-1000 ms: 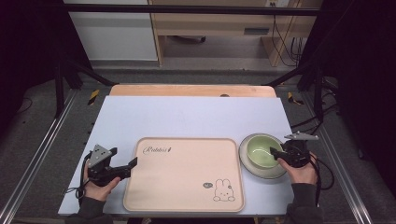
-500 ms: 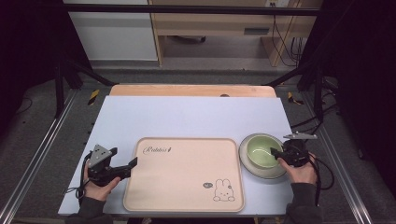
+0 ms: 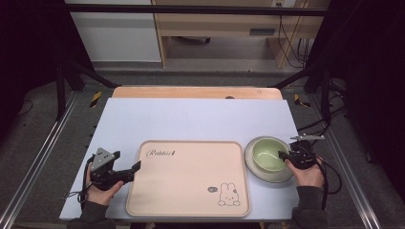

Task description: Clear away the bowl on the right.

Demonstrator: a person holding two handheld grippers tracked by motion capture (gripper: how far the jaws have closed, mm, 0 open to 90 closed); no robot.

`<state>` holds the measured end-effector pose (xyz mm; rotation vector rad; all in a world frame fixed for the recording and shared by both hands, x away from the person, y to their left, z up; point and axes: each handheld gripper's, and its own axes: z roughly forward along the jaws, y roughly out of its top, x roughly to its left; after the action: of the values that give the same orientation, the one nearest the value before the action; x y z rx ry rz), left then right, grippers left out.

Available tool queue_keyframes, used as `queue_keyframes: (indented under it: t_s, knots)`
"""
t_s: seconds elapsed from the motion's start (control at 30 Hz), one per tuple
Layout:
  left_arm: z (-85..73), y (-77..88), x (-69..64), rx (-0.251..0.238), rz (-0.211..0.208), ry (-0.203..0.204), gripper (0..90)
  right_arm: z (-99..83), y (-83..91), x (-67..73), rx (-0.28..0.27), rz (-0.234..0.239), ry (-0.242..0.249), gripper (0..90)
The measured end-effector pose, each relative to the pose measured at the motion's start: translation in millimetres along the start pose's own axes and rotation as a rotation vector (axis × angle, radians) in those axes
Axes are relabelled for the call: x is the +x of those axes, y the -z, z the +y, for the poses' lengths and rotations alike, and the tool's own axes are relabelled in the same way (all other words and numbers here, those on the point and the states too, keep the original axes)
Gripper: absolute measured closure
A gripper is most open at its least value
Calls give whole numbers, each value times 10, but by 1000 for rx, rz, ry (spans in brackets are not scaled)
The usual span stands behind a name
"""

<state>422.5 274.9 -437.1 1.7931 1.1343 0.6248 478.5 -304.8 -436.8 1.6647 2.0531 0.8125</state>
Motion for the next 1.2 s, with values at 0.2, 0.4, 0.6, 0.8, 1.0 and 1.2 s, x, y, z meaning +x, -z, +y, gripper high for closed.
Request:
queue_keyframes:
  t_s: [0.2,0.4,0.6,0.8,1.0,1.2]
  knots:
    - [0,-1,-1,1,0,-1,115,14,-28,9,19,-5,-10,762]
    - [-1,-2,-1,3,0,-3,115,20,-47,13,43,-17,-24,794]
    - [-3,-5,-1,9,0,-8,115,24,-52,-4,44,-4,-44,805]
    - [-4,-12,-9,7,0,-8,116,27,-53,-18,47,4,-60,814]
    - [-7,-15,-7,11,0,-8,116,29,-54,-24,46,4,-71,820]
    - [-6,-14,-11,9,-1,-9,116,35,-33,-8,41,10,-98,828]
